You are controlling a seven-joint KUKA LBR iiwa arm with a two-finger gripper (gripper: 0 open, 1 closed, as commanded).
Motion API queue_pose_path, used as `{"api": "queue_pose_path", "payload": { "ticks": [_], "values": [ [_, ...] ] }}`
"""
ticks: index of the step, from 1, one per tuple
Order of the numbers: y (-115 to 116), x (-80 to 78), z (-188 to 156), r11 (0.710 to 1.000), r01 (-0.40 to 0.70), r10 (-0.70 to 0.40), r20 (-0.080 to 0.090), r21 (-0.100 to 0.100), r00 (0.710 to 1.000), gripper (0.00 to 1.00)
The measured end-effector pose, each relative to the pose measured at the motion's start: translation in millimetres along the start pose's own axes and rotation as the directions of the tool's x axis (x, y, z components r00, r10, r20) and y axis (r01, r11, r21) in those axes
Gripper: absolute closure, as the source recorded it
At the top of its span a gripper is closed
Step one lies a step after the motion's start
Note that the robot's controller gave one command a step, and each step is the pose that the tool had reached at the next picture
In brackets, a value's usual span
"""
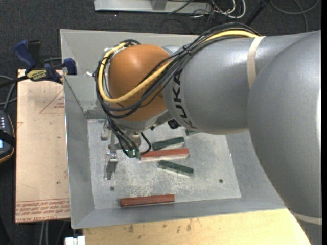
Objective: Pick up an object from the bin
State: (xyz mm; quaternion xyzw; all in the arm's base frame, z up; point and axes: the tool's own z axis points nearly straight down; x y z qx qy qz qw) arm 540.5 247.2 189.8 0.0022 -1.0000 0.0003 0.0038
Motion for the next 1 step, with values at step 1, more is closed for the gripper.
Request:
{"api": "queue_pose_path", "payload": {
  "ticks": [1],
  "values": [
    [-1.2, -2.1, -4.6, 1.000, -0.004, 0.004, 0.008, -0.002, 1.000, 0.00]
  ]
}}
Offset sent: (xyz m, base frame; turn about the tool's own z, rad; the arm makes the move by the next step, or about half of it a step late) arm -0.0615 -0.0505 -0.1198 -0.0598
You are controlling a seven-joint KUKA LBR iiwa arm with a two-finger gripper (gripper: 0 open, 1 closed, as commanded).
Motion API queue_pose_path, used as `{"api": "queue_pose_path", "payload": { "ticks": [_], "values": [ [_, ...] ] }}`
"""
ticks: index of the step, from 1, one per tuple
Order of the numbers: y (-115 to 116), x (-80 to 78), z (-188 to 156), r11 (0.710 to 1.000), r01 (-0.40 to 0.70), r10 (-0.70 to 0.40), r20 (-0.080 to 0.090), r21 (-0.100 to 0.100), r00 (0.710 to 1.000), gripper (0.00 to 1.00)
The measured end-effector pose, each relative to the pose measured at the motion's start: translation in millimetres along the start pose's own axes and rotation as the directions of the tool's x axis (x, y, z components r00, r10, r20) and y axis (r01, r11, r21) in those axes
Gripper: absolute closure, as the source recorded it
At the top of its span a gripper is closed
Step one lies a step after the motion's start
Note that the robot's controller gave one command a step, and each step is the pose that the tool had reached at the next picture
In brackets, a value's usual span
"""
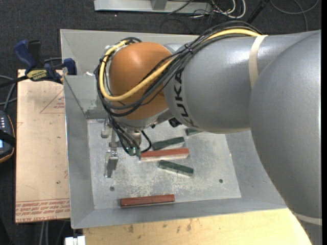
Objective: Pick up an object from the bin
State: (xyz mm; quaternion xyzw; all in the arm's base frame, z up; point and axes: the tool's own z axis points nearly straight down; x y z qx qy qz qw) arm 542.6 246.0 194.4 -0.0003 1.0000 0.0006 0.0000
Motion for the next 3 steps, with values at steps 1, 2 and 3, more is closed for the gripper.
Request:
{"api": "queue_pose_path", "payload": {
  "ticks": [1, 2, 3],
  "values": [
    [-17.6, 23.2, 45.2, 1.000, 0.025, -0.025, 0.006, -0.003, 1.000, 0.00],
    [-54.5, 50.6, 77.4, 1.000, 0.017, -0.017, -0.003, 0.001, 1.000, 0.00],
    [-64.3, 61.5, 83.7, 0.998, 0.069, -0.069, -0.002, 0.003, 0.998, 0.00]
  ]
}}
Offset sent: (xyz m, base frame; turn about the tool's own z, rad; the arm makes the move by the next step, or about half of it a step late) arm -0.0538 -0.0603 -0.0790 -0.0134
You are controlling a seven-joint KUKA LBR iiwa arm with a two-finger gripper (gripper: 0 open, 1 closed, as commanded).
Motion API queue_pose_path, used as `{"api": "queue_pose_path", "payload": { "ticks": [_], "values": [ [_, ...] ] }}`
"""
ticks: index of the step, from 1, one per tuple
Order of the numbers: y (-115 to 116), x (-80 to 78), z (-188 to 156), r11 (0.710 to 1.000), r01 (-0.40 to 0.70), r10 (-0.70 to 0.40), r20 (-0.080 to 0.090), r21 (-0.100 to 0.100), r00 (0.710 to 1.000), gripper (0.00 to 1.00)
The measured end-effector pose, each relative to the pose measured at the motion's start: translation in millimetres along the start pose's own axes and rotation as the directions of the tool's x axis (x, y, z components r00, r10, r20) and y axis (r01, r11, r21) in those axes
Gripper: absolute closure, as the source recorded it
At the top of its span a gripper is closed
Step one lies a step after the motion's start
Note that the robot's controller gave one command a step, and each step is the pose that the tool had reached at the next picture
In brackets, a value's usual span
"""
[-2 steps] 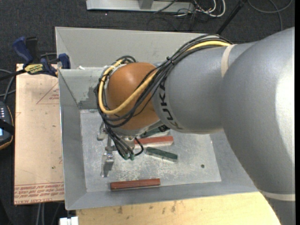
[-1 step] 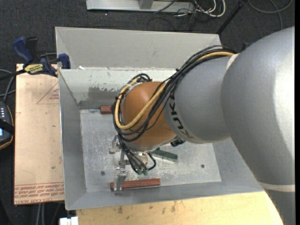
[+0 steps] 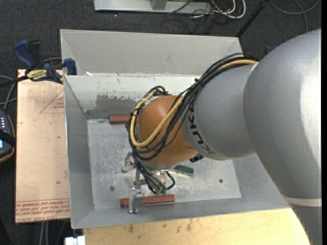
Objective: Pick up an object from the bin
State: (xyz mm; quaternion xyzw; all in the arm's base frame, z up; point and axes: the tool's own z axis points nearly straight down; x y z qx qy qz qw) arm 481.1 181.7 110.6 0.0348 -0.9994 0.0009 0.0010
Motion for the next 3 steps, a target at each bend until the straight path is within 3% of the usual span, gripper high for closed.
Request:
{"api": "queue_pose_path", "payload": {
  "ticks": [1, 2, 3],
  "values": [
    [-30.4, -15.0, 33.8, 0.999, 0.031, -0.031, 0.023, -0.008, 0.999, 1.00],
    [-30.4, -15.0, 33.8, 0.999, 0.031, -0.031, 0.023, -0.008, 0.999, 1.00],
    [-42.5, -0.4, -104.5, 0.999, 0.036, -0.036, 0.003, -0.002, 0.999, 1.00]
  ]
}}
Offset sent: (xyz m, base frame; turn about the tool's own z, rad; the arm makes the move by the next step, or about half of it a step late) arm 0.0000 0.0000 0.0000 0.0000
